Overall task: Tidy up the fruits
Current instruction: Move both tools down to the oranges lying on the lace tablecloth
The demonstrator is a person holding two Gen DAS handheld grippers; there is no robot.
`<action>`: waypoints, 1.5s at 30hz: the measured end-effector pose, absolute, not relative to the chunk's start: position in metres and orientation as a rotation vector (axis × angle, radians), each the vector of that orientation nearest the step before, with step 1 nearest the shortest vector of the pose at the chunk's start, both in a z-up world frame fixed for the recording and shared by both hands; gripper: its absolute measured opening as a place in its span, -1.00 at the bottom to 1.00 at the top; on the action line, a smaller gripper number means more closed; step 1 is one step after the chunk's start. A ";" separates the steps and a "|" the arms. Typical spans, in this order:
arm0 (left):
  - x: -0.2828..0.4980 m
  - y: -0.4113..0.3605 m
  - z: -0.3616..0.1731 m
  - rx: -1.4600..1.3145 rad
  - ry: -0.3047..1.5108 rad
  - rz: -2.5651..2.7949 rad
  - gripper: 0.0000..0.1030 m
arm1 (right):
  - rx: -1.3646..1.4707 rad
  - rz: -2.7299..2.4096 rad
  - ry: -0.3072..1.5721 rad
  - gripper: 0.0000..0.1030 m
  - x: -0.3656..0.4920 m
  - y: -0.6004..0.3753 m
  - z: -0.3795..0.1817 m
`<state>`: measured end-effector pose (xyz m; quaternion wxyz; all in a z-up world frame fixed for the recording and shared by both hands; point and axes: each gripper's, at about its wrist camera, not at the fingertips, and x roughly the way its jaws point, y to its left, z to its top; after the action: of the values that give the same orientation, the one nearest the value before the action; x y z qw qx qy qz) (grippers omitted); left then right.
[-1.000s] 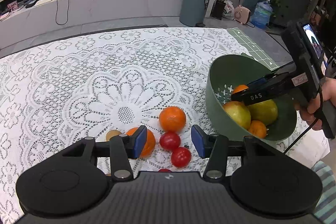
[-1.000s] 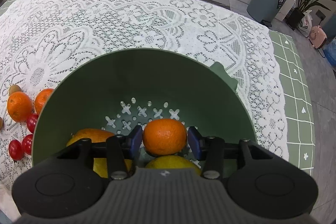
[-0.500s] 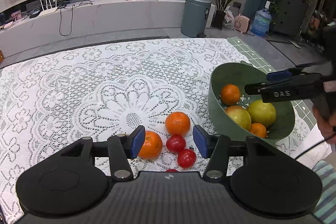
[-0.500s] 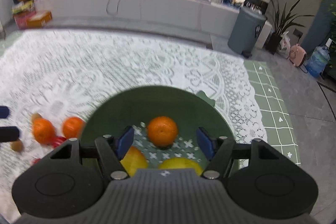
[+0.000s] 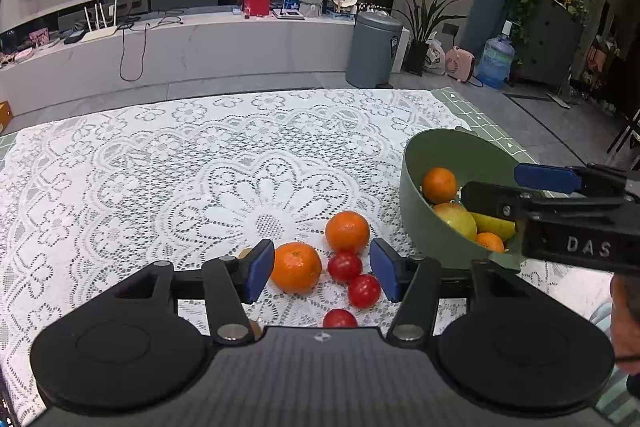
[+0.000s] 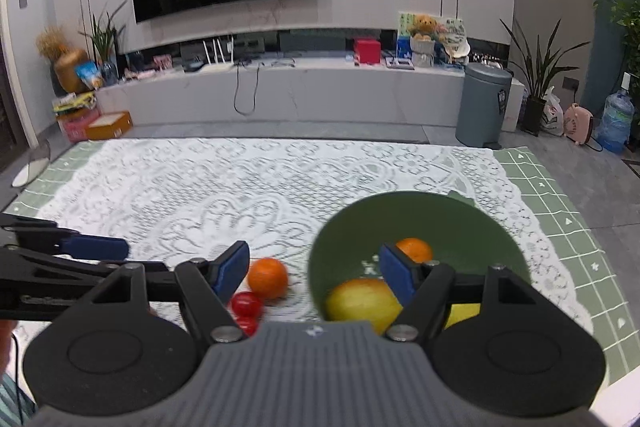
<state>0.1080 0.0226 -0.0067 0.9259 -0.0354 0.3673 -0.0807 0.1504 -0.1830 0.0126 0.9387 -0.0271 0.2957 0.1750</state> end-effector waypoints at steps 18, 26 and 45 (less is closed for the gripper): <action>0.088 0.055 -0.031 -0.122 0.743 -0.182 0.26 | -0.316 0.430 0.520 -0.12 0.110 -0.121 -0.025; 0.096 0.062 -0.040 -0.174 0.762 -0.205 0.21 | -0.420 0.450 0.562 -0.25 0.124 -0.106 -0.046; 0.159 0.070 -0.078 -0.500 0.955 -0.154 0.11 | -0.605 0.562 0.653 -0.37 0.202 -0.087 -0.067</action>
<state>0.1590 0.0705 -0.0778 0.8554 -0.2379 0.4543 -0.0731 0.2017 -0.0867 -0.0668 0.8648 -0.2885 0.3115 0.2681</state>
